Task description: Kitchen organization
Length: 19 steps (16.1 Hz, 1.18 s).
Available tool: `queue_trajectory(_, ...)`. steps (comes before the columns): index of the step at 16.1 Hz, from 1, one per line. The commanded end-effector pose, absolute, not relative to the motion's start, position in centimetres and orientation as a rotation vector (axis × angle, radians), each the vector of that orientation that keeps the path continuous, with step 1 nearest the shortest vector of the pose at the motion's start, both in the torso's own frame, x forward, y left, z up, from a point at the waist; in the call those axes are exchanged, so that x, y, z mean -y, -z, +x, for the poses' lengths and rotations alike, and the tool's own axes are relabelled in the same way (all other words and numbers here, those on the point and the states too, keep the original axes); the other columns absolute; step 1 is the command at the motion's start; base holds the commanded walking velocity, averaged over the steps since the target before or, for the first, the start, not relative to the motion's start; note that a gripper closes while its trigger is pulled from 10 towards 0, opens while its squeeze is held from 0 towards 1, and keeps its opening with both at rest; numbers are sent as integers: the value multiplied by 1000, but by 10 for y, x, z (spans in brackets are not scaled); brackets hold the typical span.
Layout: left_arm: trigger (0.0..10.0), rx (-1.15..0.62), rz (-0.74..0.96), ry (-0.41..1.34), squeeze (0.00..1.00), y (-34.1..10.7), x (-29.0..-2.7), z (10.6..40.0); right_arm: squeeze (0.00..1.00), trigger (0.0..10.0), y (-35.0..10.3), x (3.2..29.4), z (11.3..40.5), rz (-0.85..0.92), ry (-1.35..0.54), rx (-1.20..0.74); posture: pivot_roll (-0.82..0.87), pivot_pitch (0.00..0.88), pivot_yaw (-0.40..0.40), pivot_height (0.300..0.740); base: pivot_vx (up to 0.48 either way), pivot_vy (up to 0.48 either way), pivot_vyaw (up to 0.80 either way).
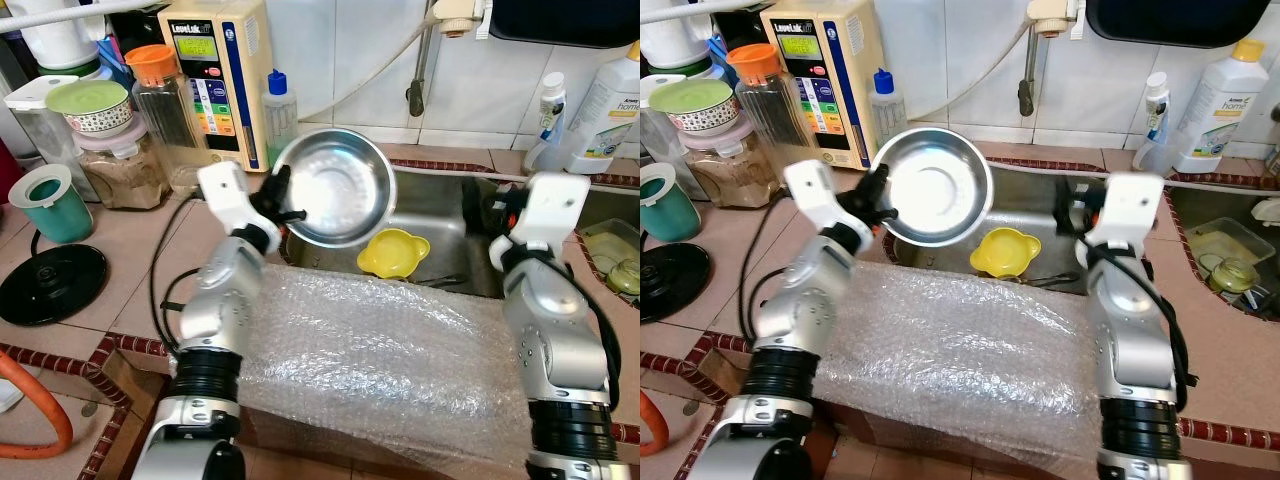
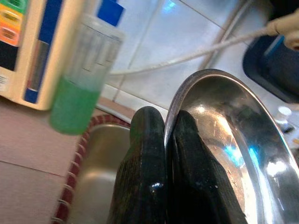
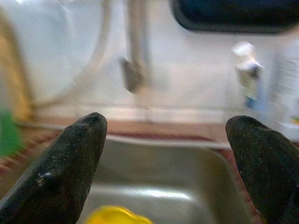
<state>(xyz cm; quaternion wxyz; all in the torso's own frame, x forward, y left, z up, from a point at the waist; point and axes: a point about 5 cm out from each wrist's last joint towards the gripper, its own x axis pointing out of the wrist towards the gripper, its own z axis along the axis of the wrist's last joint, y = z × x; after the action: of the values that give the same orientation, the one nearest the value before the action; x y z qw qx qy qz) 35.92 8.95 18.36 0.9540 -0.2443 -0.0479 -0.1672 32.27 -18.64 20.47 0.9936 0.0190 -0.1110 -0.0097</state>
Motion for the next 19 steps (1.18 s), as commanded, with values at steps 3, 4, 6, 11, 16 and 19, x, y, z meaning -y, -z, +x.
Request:
queue_trajectory(3, 0, 91, -478, 370, 0, -184, -80, 359, 0, 10000, -217, 165, 319, 89, -117, 265, -49, 0, 76, 740, 0, 0, 0)
queue_trajectory(4, 0, 95, -479, 381, 0, -186, -78, 358, 0, 10000, -212, 158, 317, 104, -165, 242, -48, 0, 74, 740, 0, 0, 0)
queue_trajectory(6, 0, 102, -482, 385, 0, -187, -78, 358, 0, 10000, -203, 150, 315, 109, -230, 192, -46, 0, 73, 740, 0, 0, 0)
queue_trajectory(11, 0, 113, -491, 412, 0, -191, -73, 355, 0, 10000, -189, 141, 320, 149, -270, 104, -43, 0, 71, 740, 0, 0, 0)
queue_trajectory(16, 0, 115, -502, 432, 0, -191, -69, 351, 0, 10000, -176, 137, 330, 126, -248, 15, -34, 0, 61, 740, 0, 0, 0)
queue_trajectory(19, 0, 117, -502, 433, 0, -190, -70, 350, 0, 0, -183, 137, 339, 142, -208, 33, -31, 0, 55, 740, 0, 0, 0)
